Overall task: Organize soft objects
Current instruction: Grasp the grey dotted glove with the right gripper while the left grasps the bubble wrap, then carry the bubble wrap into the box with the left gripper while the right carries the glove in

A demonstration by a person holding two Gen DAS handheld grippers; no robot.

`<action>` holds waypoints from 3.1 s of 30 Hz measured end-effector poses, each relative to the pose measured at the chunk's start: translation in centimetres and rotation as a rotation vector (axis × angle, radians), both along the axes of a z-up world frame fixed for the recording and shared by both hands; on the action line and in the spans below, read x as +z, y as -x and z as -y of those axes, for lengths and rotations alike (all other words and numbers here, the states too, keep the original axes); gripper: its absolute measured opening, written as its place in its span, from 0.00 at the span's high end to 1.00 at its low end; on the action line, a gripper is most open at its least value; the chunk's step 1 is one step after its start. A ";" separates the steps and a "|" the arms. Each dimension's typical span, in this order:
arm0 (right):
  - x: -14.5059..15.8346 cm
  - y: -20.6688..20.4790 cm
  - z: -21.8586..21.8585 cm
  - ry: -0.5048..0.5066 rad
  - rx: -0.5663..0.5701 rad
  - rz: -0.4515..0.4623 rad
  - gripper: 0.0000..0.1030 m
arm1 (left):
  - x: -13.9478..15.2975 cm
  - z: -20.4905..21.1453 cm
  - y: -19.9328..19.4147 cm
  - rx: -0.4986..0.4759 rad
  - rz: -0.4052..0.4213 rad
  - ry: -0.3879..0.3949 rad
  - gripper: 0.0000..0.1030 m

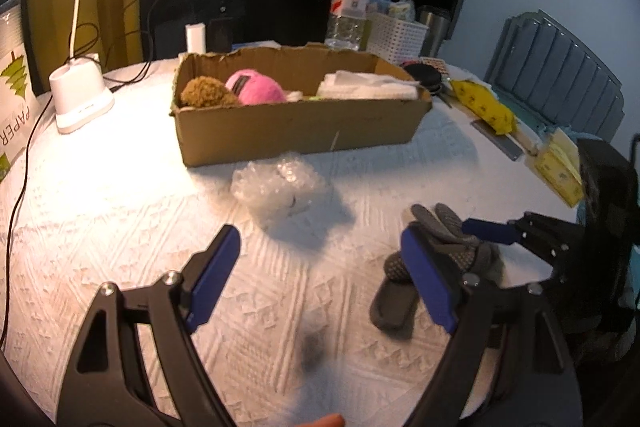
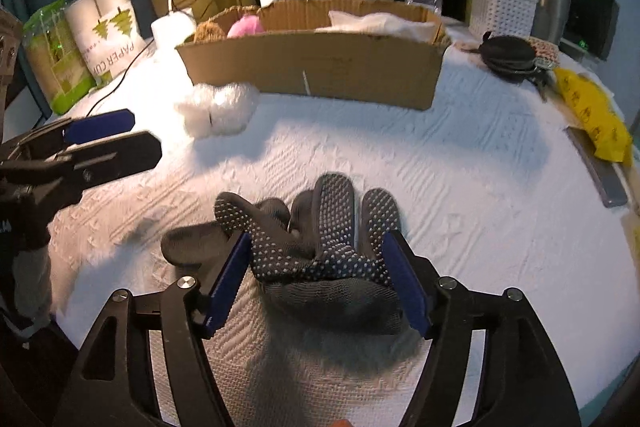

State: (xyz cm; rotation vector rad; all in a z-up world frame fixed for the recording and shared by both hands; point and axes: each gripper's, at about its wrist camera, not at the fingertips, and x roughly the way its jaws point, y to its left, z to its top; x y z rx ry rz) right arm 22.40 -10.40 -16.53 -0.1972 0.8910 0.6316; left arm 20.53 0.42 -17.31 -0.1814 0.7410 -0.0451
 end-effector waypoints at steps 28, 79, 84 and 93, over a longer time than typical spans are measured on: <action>2.1 -3.9 4.7 -0.157 -0.023 0.016 0.66 | -3.3 -1.0 -8.6 0.114 -0.124 -0.115 0.36; 15.1 -8.6 -0.2 -0.187 -0.005 0.320 0.66 | 12.6 -7.0 -8.6 0.089 0.273 -0.088 0.43; 14.6 -11.0 -0.7 -0.189 -0.012 0.317 0.66 | 11.0 -7.0 -11.4 0.087 0.242 -0.087 0.43; 11.9 -14.9 -1.7 -0.182 -0.018 0.257 0.66 | 6.5 -7.7 -15.6 0.087 0.158 -0.066 0.43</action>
